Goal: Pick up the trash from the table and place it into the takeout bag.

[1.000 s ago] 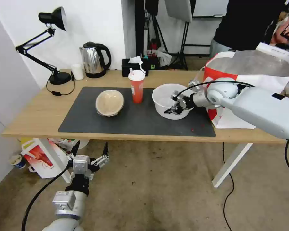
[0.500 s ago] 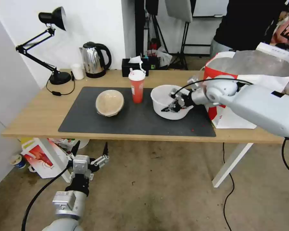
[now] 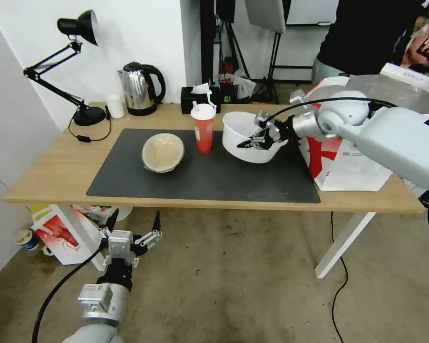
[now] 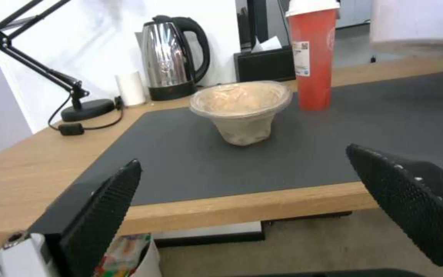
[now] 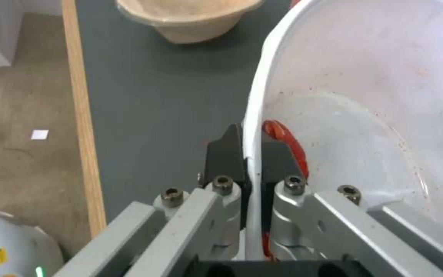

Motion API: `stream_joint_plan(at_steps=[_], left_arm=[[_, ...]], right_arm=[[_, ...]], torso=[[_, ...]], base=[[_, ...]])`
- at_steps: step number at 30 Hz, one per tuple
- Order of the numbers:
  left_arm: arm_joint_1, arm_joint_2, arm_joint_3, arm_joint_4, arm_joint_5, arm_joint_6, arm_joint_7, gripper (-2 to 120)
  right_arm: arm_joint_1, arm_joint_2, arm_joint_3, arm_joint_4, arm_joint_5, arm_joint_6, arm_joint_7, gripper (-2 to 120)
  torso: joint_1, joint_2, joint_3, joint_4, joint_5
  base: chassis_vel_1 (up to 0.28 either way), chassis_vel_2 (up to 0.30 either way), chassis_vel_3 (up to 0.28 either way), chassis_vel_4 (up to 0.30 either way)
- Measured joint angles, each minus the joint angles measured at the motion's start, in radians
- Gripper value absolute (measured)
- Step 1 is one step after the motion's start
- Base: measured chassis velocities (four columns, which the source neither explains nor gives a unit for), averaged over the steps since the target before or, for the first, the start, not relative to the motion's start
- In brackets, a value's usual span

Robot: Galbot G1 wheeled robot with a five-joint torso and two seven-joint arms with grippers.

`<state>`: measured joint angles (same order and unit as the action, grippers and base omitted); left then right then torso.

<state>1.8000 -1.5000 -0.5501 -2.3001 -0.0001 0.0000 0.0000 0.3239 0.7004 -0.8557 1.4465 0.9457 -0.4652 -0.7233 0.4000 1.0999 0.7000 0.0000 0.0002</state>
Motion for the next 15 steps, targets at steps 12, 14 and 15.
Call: stream_joint_plan(at_steps=[12,14,15], left_arm=[[0.0,0.0,0.0,0.0,0.0,0.0,0.0,100],[0.0,0.0,0.0,0.0,0.0,0.0,0.0,100],[0.0,0.0,0.0,0.0,0.0,0.0,0.0,100]], right_arm=[[0.035,-0.013,-0.003,0.008,0.012,-0.006,0.0,0],[0.06,-0.018,-0.009,0.01,0.023,-0.01,0.0,0],[0.091,-0.022,-0.021,0.012,0.036,-0.012,0.0,0]], torso=[[0.0,0.0,0.0,-0.0001,-0.0001],[0.0,0.0,0.0,0.0001,-0.0001],[0.0,0.0,0.0,0.0,-0.0005]], base=[[0.0,0.0,0.0,0.0],[0.0,0.0,0.0,0.0],[0.0,0.0,0.0,0.0]])
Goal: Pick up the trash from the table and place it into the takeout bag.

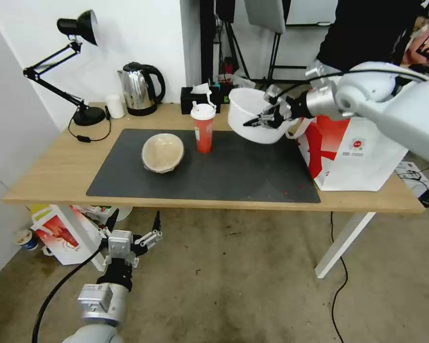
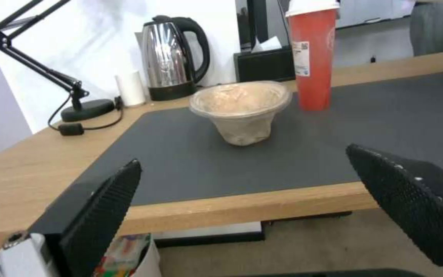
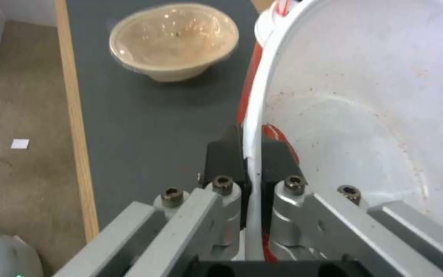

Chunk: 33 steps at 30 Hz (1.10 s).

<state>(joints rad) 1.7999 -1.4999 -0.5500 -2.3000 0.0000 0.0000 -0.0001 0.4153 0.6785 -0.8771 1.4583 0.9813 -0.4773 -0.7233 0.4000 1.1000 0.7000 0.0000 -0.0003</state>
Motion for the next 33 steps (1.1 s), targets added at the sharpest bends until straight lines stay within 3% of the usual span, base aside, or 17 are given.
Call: stream_joint_plan(at_steps=[12,25,33], left_arm=[[0.0,0.0,0.0,0.0,0.0,0.0,0.0,100],[0.0,0.0,0.0,0.0,0.0,0.0,0.0,100],[0.0,0.0,0.0,0.0,0.0,0.0,0.0,100]], right_arm=[[0.152,0.016,-0.082,-0.005,0.056,-0.022,0.002,0],[0.357,0.061,-0.164,-0.091,0.108,-0.039,-0.029,0],[0.404,0.058,-0.193,-0.127,0.109,-0.045,-0.054,0]], torso=[[0.0,0.0,0.0,0.0002,0.0002],[0.0,0.0,0.0,0.0001,0.0003],[0.0,0.0,0.0,0.0001,0.0003]], base=[[0.0,0.0,0.0,0.0],[0.0,0.0,0.0,0.0],[0.0,0.0,0.0,0.0]])
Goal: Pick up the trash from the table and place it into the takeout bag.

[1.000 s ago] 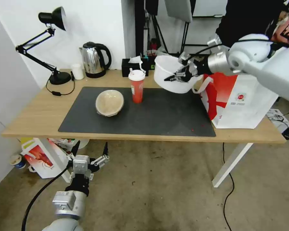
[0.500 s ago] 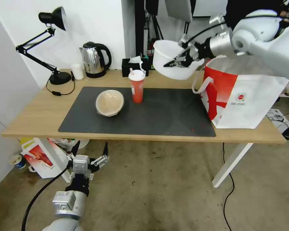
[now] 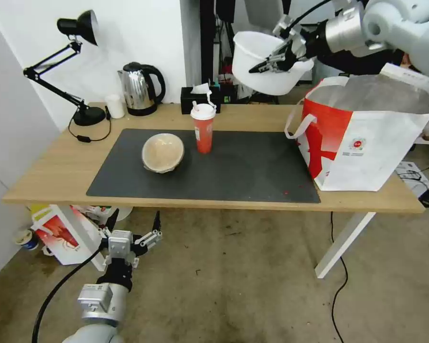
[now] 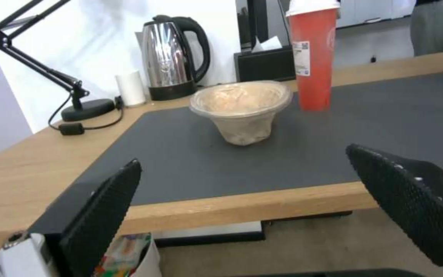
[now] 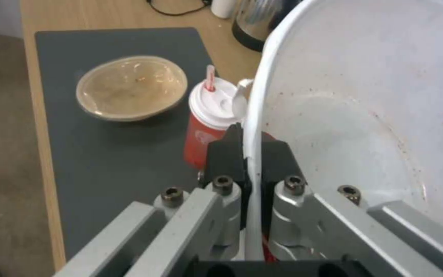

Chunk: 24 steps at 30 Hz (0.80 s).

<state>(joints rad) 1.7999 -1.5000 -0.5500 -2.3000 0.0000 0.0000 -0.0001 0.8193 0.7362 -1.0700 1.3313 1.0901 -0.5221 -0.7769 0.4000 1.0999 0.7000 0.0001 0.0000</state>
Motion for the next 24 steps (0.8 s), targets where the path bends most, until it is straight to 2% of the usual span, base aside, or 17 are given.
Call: stream_joint_plan(at_steps=[10,16,24], left_arm=[[0.0,0.0,0.0,0.0,0.0,0.0,0.0,100],[0.0,0.0,0.0,0.0,0.0,0.0,0.0,100],[0.0,0.0,0.0,0.0,0.0,0.0,0.0,100]], right_arm=[[0.009,-0.027,-0.003,-0.081,-0.042,0.0,-0.041,0],[0.013,-0.051,0.033,-0.137,-0.079,0.014,-0.087,0],[0.029,-0.107,0.027,-0.139,-0.111,0.024,-0.132,0]], torso=[[0.0,0.0,0.0,-0.0001,0.0003],[0.0,0.0,0.0,0.0001,0.0],[0.0,0.0,0.0,-0.0002,0.0002]], base=[[0.0,0.0,0.0,0.0],[0.0,0.0,0.0,0.0],[0.0,0.0,0.0,0.0]])
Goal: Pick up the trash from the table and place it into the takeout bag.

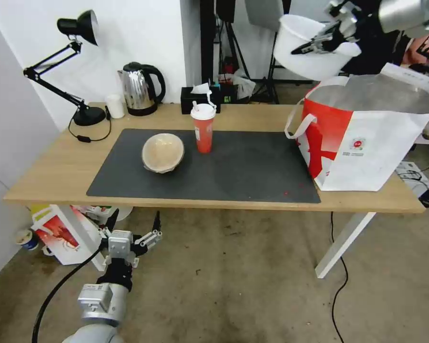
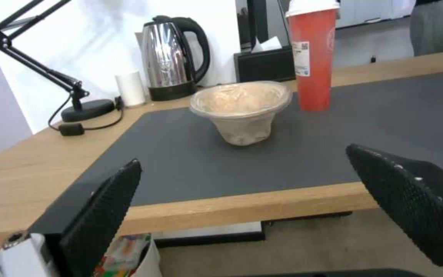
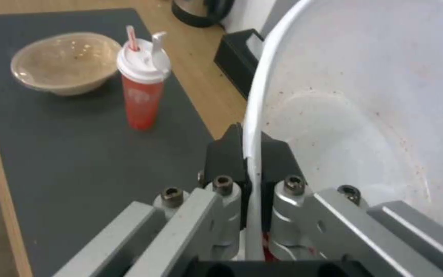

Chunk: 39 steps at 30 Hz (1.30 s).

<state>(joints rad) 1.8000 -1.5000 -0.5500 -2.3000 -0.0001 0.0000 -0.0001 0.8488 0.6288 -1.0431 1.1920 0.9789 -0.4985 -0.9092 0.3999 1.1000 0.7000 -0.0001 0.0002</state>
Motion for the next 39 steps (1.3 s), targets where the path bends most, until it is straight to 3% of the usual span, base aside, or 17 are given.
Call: stream_joint_plan(at_steps=[26,39], left_arm=[[0.0,0.0,0.0,0.0,0.0,0.0,0.0,100],[0.0,0.0,0.0,0.0,0.0,0.0,0.0,100]], right_arm=[[0.018,-0.2,-0.052,0.056,-0.045,0.013,-0.027,0],[-0.091,-0.264,0.021,0.086,-0.08,0.021,-0.036,0]], torso=[[0.0,0.0,0.0,-0.0001,0.0],[0.0,0.0,0.0,0.0003,-0.0001]], base=[[0.0,0.0,0.0,0.0],[0.0,0.0,0.0,0.0]])
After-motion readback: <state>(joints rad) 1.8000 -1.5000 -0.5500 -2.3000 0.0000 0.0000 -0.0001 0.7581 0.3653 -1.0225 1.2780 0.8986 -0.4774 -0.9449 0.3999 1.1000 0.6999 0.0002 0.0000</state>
